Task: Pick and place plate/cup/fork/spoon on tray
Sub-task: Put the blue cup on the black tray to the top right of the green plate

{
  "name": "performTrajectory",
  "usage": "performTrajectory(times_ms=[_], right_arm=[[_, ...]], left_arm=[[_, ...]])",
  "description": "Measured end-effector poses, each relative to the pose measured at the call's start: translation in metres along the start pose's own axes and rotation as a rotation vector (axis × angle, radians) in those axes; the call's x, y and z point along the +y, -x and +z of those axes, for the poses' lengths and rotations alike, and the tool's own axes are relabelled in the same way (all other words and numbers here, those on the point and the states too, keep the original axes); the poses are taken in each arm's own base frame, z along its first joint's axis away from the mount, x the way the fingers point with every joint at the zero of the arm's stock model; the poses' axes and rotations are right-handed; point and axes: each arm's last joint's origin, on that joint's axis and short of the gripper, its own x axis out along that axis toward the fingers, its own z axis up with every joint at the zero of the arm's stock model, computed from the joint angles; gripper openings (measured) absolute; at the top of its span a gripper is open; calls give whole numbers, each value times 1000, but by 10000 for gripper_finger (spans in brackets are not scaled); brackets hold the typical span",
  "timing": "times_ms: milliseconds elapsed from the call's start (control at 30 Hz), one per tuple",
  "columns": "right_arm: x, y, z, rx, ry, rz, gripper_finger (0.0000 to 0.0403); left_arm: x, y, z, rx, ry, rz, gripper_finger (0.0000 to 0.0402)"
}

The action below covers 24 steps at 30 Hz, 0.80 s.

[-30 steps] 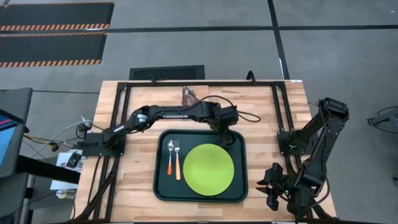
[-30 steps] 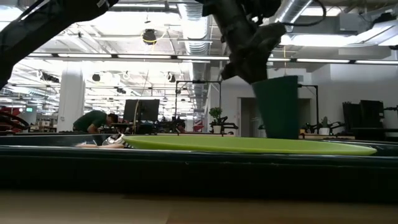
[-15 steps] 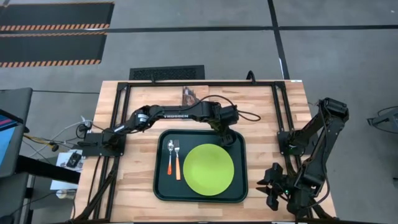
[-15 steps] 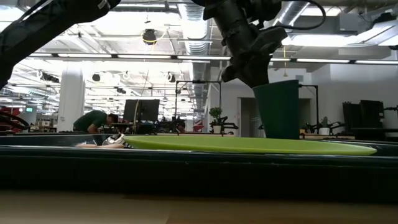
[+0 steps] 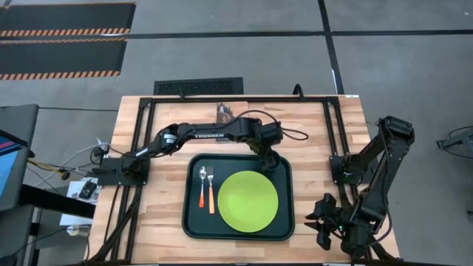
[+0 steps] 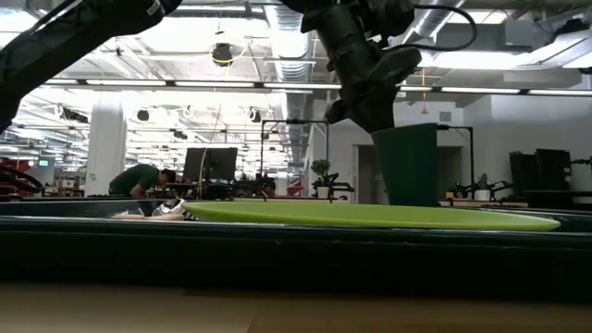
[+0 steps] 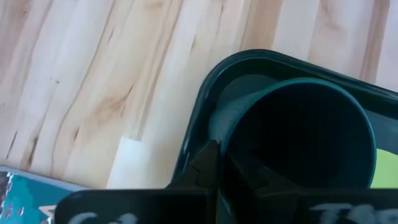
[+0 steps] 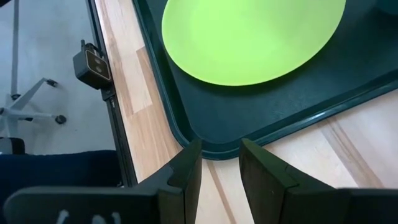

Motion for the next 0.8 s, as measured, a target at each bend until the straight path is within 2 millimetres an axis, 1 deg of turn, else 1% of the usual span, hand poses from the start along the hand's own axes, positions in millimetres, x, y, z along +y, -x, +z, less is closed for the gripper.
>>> performTrajectory(times_ms=[433, 533, 800], right_arm=[[0, 0, 0, 0, 0, 0, 134], [0, 0, 0, 0, 0, 1, 134], [0, 0, 0, 0, -3, 4, 134]], left_arm=[[2, -4, -5, 48, 10, -32, 0], [2, -12, -6, 55, 15, -32, 0], [2, -16, -6, 58, 15, -34, 1]])
